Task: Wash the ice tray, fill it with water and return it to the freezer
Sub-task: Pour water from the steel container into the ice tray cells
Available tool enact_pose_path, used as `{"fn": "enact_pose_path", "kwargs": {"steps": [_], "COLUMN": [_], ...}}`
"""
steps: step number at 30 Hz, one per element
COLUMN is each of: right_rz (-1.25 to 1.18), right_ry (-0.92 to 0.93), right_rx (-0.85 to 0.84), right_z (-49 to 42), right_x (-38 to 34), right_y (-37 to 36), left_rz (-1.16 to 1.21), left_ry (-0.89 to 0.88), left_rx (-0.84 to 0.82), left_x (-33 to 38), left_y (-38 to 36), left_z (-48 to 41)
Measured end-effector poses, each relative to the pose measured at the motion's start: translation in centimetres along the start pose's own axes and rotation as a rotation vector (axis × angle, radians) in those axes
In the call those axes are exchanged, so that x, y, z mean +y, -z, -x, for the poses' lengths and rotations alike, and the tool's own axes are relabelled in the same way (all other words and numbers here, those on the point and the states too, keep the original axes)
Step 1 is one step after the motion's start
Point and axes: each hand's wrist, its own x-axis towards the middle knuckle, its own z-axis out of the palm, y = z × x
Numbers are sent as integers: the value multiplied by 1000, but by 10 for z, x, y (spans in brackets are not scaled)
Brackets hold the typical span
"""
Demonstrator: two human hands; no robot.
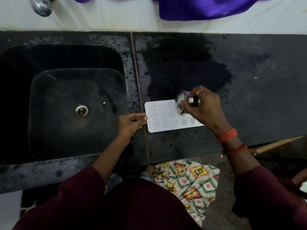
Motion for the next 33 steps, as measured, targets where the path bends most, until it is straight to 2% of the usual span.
{"fn": "enact_pose_path", "kwargs": {"steps": [33], "right_rz": [17], "right_ry": [31], "right_rx": [-13], "right_z": [-4], "right_x": [-2], "right_y": [2], "left_rz": [11], "left_ry": [-26], "left_rx": [-2], "left_x": [1], "left_y": [0], "left_z": [2]}}
